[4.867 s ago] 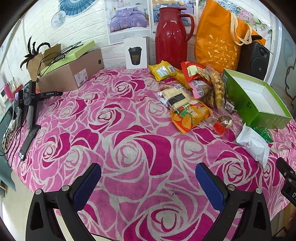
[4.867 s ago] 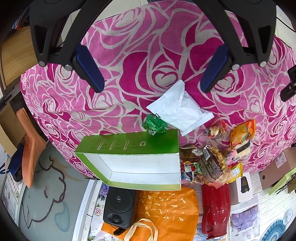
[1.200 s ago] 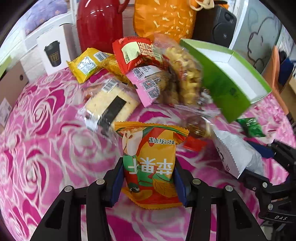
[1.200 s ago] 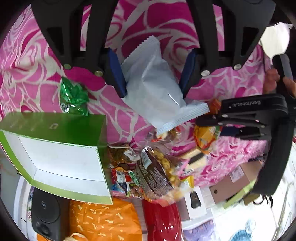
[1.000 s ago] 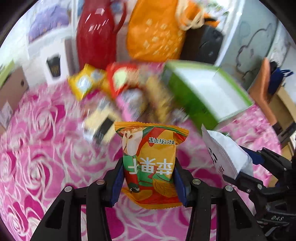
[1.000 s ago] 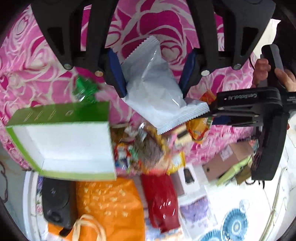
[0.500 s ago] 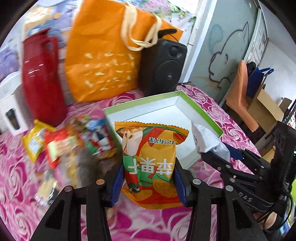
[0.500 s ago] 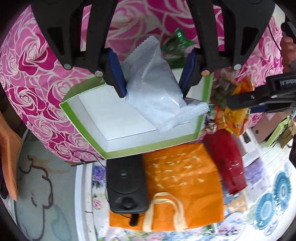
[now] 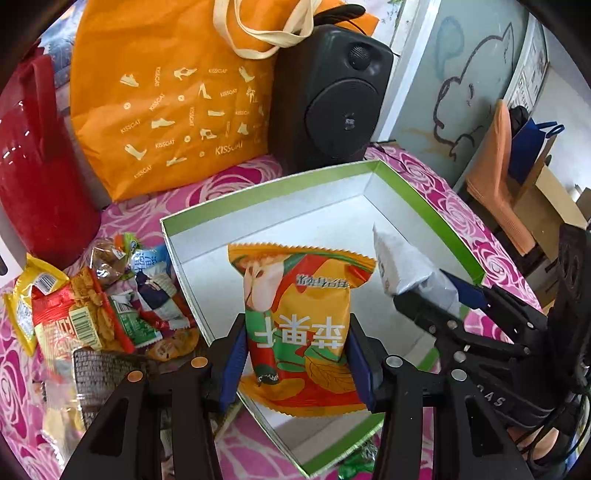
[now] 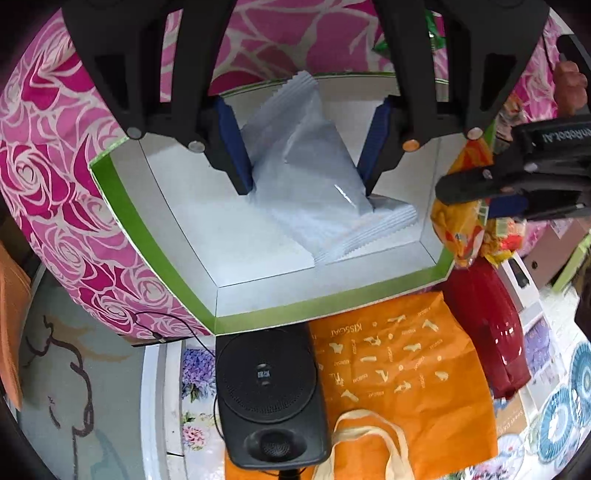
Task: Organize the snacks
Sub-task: 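Carry both held snacks into the green box and open both tools, then reach the right tool to the green wrapped candy and grasp it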
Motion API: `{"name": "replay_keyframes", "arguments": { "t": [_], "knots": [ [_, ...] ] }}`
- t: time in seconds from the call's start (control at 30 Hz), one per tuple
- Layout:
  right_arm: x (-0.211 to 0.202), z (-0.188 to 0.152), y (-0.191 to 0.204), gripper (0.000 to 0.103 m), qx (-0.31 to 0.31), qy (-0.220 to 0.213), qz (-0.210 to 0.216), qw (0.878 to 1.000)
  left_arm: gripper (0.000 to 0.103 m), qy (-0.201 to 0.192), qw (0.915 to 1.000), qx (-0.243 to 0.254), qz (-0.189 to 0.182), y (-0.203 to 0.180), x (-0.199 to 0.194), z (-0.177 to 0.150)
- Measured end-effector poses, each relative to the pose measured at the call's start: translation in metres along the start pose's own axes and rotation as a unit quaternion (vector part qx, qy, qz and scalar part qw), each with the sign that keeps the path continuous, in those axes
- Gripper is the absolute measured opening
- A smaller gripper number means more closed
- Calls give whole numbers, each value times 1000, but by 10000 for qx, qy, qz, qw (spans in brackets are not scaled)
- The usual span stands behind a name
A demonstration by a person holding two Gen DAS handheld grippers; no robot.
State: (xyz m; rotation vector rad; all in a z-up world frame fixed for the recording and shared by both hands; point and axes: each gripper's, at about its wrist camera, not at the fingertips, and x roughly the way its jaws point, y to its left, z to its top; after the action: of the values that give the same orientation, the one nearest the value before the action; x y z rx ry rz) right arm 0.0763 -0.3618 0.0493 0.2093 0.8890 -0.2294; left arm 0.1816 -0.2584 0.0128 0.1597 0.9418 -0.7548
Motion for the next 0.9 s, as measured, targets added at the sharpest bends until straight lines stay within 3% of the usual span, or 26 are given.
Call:
{"name": "replay_keyframes", "arguments": {
  "t": [0.03,0.07,0.1,0.17,0.23,0.43,0.7,0.8,0.9],
  "knots": [
    [0,-1,1,62,-95,-18,-18,10000,74,-33,9999,-93,40,3,0,1],
    [-1,-3,2,70,-212,-75,-67,9997,89,-66,9998,-178,76,5,0,1],
    [-3,-4,2,82,-271,-140,-105,9995,91,-188,9993,-310,137,10,-4,2],
    [-9,-6,4,94,-354,-290,-106,9989,92,-346,9983,-421,189,15,-9,3],
    [-12,-6,5,99,-339,-294,-108,9989,92,-378,9977,-483,296,18,-12,3],
    [-34,-3,13,99,-299,-367,-110,9988,92,-415,9966,-531,480,22,-27,-4],
    [-98,-14,31,102,-188,-1008,45,9947,93,-941,9886,-373,1116,25,-92,-37],
    [-112,-29,41,102,-250,-1200,70,9924,96,-924,9843,-701,1332,43,-110,-66],
    [-116,-46,53,102,-367,-1163,149,9924,96,-682,9815,-1251,1276,68,-115,-96]
  ]
}}
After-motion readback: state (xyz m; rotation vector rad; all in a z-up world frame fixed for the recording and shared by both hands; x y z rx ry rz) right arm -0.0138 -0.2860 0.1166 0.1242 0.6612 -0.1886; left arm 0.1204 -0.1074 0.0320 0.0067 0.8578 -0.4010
